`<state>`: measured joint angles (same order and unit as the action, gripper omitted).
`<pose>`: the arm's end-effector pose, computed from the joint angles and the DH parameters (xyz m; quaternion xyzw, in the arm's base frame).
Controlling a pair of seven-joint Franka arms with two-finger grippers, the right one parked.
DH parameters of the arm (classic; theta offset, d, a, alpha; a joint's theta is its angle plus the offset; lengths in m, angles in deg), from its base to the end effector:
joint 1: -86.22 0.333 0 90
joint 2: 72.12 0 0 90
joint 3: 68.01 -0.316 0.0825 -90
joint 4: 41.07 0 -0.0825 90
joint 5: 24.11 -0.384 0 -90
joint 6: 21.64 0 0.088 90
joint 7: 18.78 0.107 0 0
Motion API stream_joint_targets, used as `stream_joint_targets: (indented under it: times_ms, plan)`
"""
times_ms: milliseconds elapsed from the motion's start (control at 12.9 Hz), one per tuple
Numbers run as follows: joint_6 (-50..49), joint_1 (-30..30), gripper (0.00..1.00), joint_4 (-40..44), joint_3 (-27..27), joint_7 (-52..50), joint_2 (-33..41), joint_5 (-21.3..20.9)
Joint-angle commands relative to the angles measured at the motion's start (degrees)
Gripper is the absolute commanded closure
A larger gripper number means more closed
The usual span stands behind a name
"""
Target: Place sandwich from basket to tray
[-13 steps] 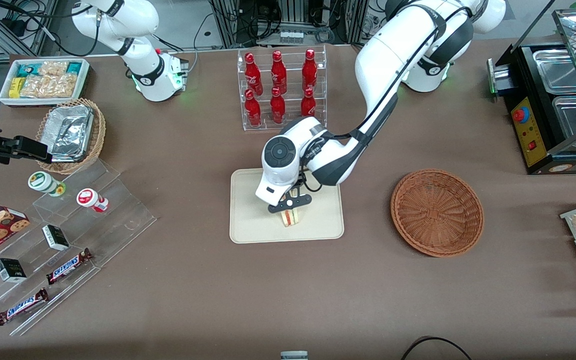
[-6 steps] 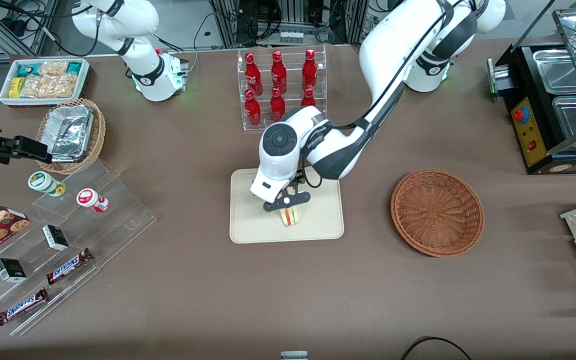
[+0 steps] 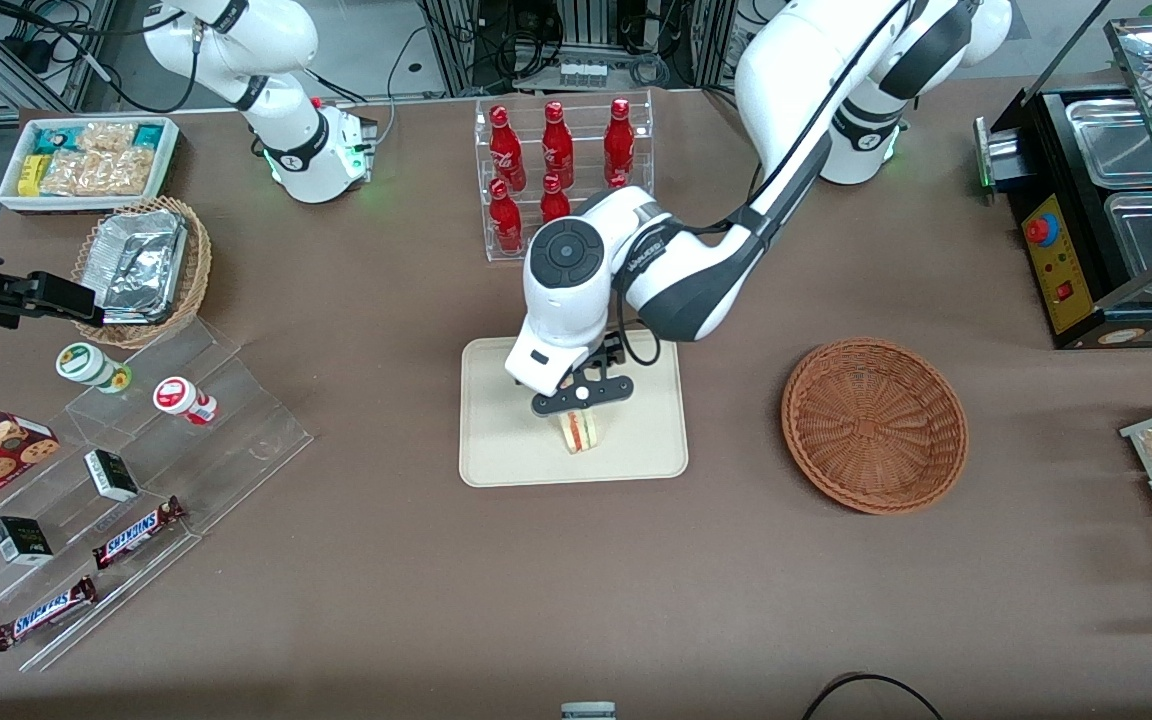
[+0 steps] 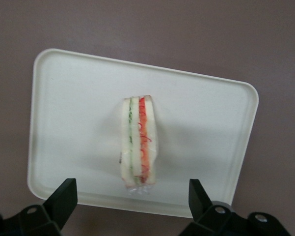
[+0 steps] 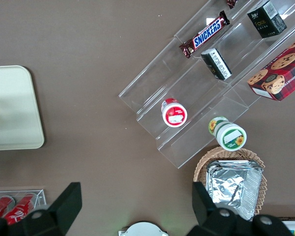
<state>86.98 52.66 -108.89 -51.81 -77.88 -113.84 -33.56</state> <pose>0.5346 -0.5226 0.3679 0.9958 0.0901 -0.0093 0.0127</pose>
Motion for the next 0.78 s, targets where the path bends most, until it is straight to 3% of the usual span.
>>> stream_joint_targets:
  times_ms: [0,233,388,698]
  plan:
    - [-5.25,1.74,0.00,-0.55,-0.21,3.46,4.26,-1.27]
    - [-7.89,7.27,0.00,-6.24,-0.03,10.20,11.01,-0.13]
    - [-7.98,10.96,0.00,-10.38,-0.03,16.35,15.24,3.11]
    - [-7.72,16.93,0.00,-17.23,0.06,24.27,20.52,3.74]
